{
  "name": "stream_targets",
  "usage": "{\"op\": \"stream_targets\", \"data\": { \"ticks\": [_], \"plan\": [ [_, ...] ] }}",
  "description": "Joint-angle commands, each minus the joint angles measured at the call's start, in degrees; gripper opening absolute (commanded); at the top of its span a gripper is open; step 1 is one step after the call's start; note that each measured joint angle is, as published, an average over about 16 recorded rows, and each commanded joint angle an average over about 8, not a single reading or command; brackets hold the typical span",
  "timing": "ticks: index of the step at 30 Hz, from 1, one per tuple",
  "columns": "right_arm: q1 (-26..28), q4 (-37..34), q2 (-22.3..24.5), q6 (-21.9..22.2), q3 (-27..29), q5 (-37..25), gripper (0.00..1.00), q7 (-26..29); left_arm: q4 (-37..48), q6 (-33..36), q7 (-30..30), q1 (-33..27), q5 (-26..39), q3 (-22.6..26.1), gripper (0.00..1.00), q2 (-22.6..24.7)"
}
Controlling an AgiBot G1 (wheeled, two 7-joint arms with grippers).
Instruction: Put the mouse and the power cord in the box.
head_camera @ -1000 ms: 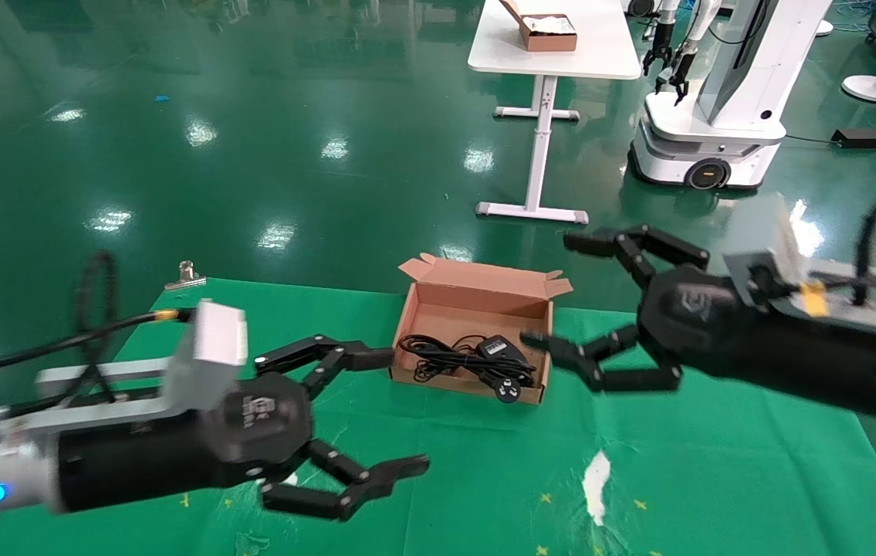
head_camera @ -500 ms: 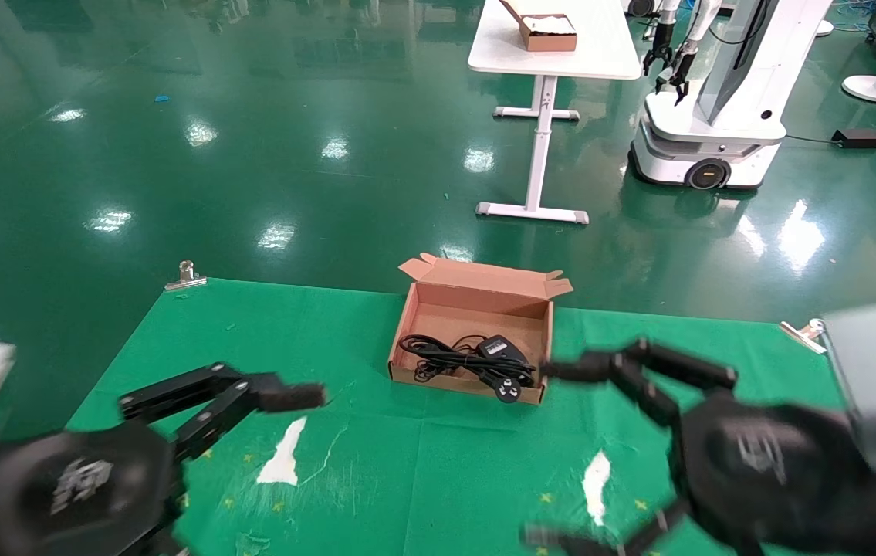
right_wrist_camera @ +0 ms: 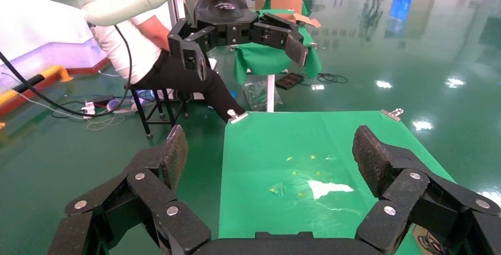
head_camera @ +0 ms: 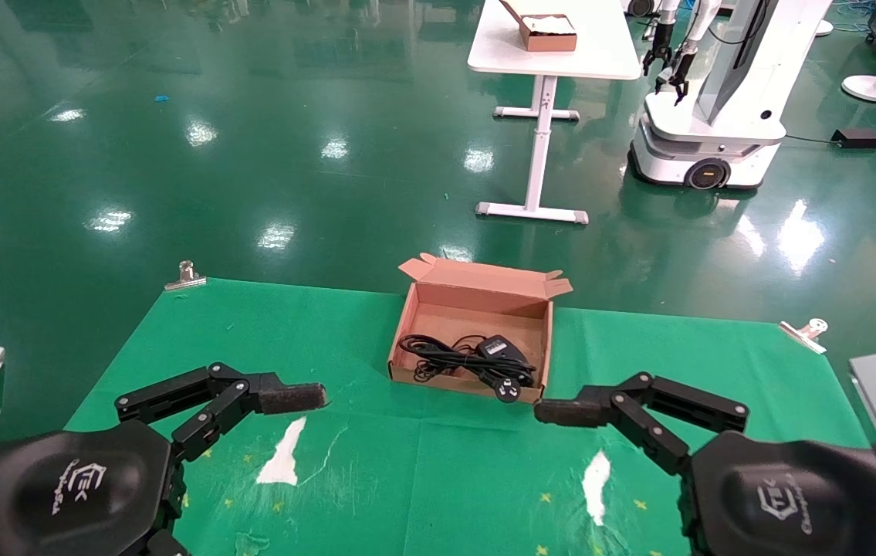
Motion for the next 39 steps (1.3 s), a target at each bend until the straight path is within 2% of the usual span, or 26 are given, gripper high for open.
{"op": "stream_targets", "data": {
  "ticks": [1,39],
  "plan": [
    [0.2,-0.3,-0.14,0.15,-0.09,-0.15,1.0,-0.12,0.07,-0.09,0.0,-0.07,0.1,0.1,1.0,0.08],
    [1.0,-1.49,-0.7,0.78,-0.48,-0.86,1.0,-0.55,0.4,-0.46,0.05,-0.35,0.52,0.5,1.0,0.4]
  ]
}}
